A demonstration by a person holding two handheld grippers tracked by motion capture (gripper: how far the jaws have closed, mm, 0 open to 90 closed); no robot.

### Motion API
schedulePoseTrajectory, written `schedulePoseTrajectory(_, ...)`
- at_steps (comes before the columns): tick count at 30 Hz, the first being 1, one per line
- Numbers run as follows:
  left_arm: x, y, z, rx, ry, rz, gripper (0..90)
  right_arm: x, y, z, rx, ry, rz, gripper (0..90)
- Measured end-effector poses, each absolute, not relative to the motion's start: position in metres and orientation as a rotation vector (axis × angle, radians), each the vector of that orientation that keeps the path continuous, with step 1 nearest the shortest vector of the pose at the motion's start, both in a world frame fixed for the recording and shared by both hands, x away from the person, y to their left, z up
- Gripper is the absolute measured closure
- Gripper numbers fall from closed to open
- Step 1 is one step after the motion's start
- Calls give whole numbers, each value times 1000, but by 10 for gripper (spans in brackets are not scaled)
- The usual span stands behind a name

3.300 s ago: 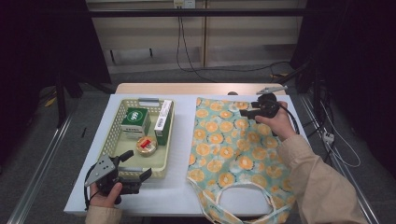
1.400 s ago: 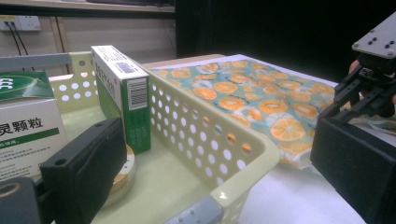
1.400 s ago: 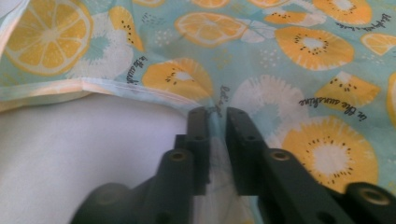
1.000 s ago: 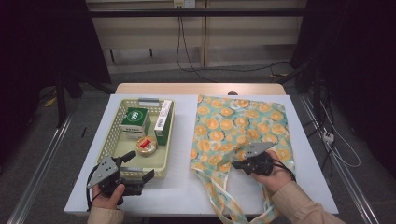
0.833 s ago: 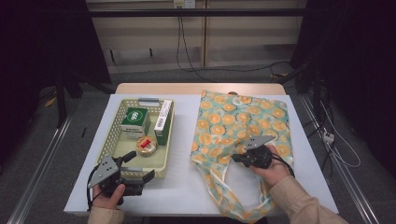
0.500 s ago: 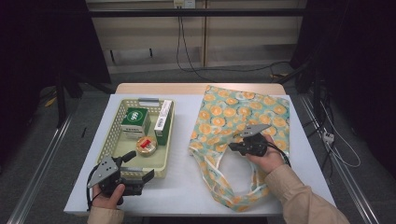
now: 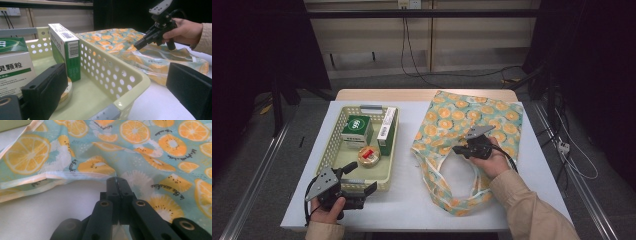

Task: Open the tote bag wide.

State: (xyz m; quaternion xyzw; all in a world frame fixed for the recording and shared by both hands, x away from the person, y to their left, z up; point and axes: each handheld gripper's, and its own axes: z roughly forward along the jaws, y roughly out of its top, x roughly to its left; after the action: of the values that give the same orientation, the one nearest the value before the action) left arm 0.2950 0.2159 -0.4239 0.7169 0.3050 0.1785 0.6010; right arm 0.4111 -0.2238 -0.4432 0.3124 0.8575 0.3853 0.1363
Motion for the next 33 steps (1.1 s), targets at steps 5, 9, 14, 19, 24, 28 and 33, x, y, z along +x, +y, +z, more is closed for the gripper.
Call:
schedulePoseTrajectory(5,295,215,-423,1656,705,414,35,417,-230,-445,947,2466,1136,900)
schedulePoseTrajectory(9,295,215,-424,1660,704,412,35,420,-234,-446,984,2437,1121,900)
schedulePoseTrajectory(14,295,214,-423,1659,700,415,35,423,-235,-446,1006,2422,1132,900)
schedulePoseTrajectory(19,295,214,-424,1658,706,410,35,426,-229,-444,984,2427,1135,900)
schedulePoseTrajectory(24,296,215,-424,1658,704,411,35,429,-224,-443,983,2430,1139,900)
schedulePoseTrajectory(28,296,215,-424,1659,703,410,35,432,-220,-444,989,2423,1152,900)
schedulePoseTrajectory(33,296,215,-424,1660,703,408,35,434,-218,-444,1008,2415,1172,882)
